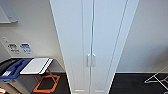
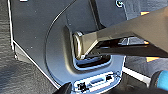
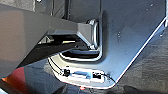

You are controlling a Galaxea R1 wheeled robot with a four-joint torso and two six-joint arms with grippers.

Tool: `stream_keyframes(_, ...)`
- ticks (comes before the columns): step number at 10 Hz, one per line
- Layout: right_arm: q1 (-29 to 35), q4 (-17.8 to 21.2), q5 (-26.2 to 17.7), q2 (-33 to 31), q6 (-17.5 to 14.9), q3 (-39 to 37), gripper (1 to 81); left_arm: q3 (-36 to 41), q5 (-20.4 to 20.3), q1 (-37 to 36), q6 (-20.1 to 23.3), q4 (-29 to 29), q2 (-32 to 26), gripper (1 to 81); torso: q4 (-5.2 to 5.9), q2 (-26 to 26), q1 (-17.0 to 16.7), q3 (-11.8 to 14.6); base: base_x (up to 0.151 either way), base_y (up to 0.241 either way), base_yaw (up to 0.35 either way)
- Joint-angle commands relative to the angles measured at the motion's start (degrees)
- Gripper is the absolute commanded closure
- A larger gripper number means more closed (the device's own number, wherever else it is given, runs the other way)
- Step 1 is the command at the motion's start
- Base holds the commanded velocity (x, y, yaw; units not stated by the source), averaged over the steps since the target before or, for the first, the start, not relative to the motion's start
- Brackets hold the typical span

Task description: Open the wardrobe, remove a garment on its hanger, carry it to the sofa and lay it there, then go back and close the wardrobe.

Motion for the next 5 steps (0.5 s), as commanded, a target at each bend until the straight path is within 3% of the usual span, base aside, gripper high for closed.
stream_keyframes(1,0.42,-0.67,-3.69,1.42,-0.03,-0.97,1.0,0.68,3.36,-0.41,0.5,0.14,-0.17,1.0,0.0,0.0,0.01,0.0,0.0,0.0,0.0)
stream_keyframes(5,0.51,-0.85,-3.6,1.33,-0.21,-1.5,1.0,0.68,3.36,-0.41,0.5,0.14,0.0,1.0,0.0,-0.04,0.01,0.0,0.078,0.0,0.0)
